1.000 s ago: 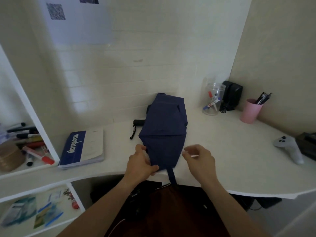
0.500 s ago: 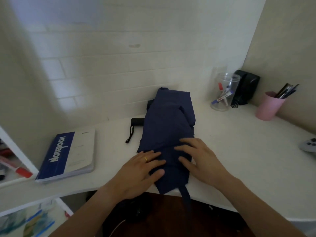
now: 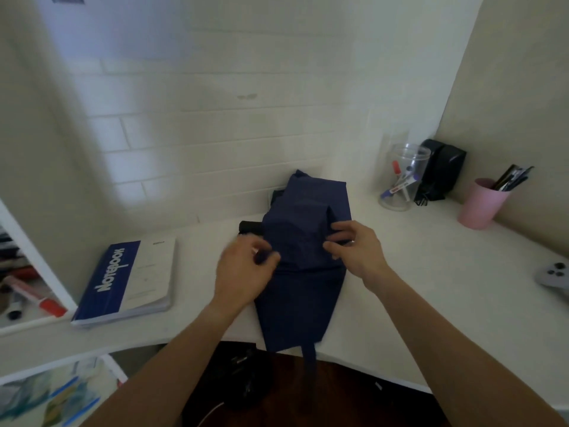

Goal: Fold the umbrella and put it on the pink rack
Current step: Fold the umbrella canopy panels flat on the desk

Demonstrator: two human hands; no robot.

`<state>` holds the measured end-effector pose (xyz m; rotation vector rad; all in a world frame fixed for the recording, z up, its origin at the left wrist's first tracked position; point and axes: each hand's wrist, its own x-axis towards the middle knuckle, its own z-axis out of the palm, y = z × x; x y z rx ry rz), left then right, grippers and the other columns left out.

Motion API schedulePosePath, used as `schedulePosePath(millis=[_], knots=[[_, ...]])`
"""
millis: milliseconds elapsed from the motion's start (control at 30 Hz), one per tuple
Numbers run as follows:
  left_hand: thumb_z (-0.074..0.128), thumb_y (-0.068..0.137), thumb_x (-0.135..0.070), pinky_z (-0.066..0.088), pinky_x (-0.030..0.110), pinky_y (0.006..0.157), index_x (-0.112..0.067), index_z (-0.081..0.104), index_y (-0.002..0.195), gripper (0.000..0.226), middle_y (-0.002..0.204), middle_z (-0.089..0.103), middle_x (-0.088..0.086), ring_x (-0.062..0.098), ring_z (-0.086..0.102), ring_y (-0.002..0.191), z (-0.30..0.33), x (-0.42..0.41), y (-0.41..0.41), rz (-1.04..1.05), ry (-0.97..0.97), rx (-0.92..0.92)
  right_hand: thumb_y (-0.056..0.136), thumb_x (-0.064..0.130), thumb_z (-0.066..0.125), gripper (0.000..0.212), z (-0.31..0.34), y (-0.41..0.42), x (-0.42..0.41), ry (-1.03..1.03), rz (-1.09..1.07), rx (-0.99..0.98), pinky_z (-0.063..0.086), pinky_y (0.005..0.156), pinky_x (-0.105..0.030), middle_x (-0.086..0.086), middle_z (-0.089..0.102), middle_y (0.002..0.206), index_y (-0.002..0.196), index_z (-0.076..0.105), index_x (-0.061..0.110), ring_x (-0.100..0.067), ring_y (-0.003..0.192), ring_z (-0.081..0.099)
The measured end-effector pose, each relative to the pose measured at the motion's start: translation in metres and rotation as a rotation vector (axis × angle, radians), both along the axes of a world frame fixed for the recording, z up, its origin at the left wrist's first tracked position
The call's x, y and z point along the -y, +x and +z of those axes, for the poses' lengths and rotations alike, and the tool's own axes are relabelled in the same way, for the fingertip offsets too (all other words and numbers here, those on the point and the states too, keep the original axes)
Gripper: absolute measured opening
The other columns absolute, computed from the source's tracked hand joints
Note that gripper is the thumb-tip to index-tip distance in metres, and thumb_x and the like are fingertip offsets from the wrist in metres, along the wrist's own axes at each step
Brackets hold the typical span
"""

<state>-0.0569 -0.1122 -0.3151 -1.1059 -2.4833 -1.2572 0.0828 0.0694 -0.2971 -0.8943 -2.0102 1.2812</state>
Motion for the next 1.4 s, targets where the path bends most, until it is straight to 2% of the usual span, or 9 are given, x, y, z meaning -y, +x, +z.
schedulePosePath(millis=[133, 233, 333, 533, 700, 933, 1133, 1300, 1400], knots=[[0.087, 0.075, -0.037, 0.051, 0.025, 0.087, -0.012, 0.063, 0.122, 0.058, 0.113, 0.071, 0.003, 0.019, 0.067, 0.105, 0.039, -0.026, -0.026, -0.095, 0.254, 0.786, 0.078, 0.011, 0.085, 0.041, 0.005, 0.0, -0.01, -0.099, 0.032, -0.025, 0.053, 0.078, -0.027, 0.003, 0.069, 0.094, 0.117, 0.073, 0.015, -0.015, 0.088, 0.064], [0.09, 0.072, -0.029, 0.059, 0.027, 0.085, -0.003, 0.076, 0.112, 0.05, 0.11, 0.078, 0.01, 0.022, 0.075, 0.101, 0.051, -0.037, -0.037, -0.224, 0.314, 0.99, 0.078, 0.009, 0.084, 0.043, 0.015, 0.006, -0.016, -0.183, 0.08, -0.064, 0.055, 0.063, -0.025, 0.002, 0.067, 0.11, 0.119, 0.069, 0.013, -0.016, 0.077, 0.063], [0.088, 0.076, -0.026, 0.056, 0.025, 0.075, -0.008, 0.075, 0.116, 0.046, 0.108, 0.079, 0.004, 0.019, 0.074, 0.1, 0.054, -0.032, -0.035, -0.209, 0.306, 1.023, 0.079, 0.005, 0.083, 0.048, 0.023, 0.009, -0.016, -0.304, 0.155, -0.078, 0.043, 0.045, -0.02, -0.004, 0.07, 0.111, 0.123, 0.063, 0.01, -0.013, 0.058, 0.056], [0.088, 0.077, -0.02, 0.058, 0.038, 0.095, -0.009, 0.063, 0.125, 0.055, 0.115, 0.076, 0.01, 0.026, 0.073, 0.107, 0.049, -0.009, -0.025, -0.262, 0.329, 0.984, 0.08, 0.005, 0.081, 0.032, 0.027, 0.023, -0.01, -0.37, 0.311, -0.095, 0.039, 0.057, -0.024, 0.011, 0.071, 0.075, 0.11, 0.073, 0.01, -0.004, 0.054, 0.053], [0.082, 0.079, -0.027, 0.044, 0.046, 0.111, -0.006, 0.071, 0.123, 0.05, 0.128, 0.07, 0.017, 0.033, 0.065, 0.119, 0.056, 0.013, -0.017, -0.487, 0.137, 0.919, 0.08, 0.005, 0.081, 0.034, 0.029, 0.043, -0.003, -0.308, 0.353, -0.154, 0.028, 0.054, -0.027, -0.004, 0.068, 0.094, 0.112, 0.072, 0.002, -0.014, 0.063, 0.044], [0.069, 0.094, -0.033, 0.049, 0.036, 0.107, -0.002, 0.077, 0.11, 0.036, 0.116, 0.077, 0.008, 0.021, 0.07, 0.113, 0.048, 0.041, 0.015, -0.55, 0.02, 0.797, 0.085, 0.034, 0.079, 0.039, 0.014, 0.073, 0.021, -0.334, 0.343, -0.029, 0.04, 0.057, -0.03, -0.006, 0.068, 0.088, 0.098, 0.073, -0.002, -0.02, 0.071, 0.059], [0.057, 0.099, -0.049, 0.037, 0.008, 0.078, -0.02, 0.082, 0.08, 0.043, 0.083, 0.077, -0.022, -0.017, 0.065, 0.079, 0.015, 0.058, 0.039, -0.4, -0.17, 0.773, 0.084, 0.039, 0.078, 0.041, -0.008, 0.079, 0.056, -0.492, 0.121, -0.012, 0.051, 0.059, -0.027, -0.013, 0.077, 0.104, 0.114, 0.069, 0.011, -0.019, 0.068, 0.071], [0.064, 0.094, -0.05, 0.044, 0.024, 0.074, 0.004, 0.073, 0.077, 0.057, 0.084, 0.074, 0.015, 0.022, 0.067, 0.078, 0.001, 0.056, 0.043, -0.247, -0.043, 0.65, 0.082, 0.006, 0.081, 0.051, -0.009, 0.063, 0.072, -0.622, -0.033, -0.151, 0.057, 0.054, -0.023, -0.015, 0.073, 0.108, 0.127, 0.056, 0.006, -0.017, 0.064, 0.074], [0.077, 0.087, -0.042, 0.052, 0.024, 0.074, -0.01, 0.073, 0.082, 0.033, 0.078, 0.074, 0.004, 0.017, 0.07, 0.076, -0.006, 0.063, 0.047, -0.203, -0.031, 0.522, 0.077, -0.001, 0.084, 0.055, -0.014, 0.068, 0.075, -0.604, -0.063, -0.165, 0.061, 0.062, -0.025, -0.018, 0.073, 0.109, 0.125, 0.058, 0.003, -0.025, 0.084, 0.077]])
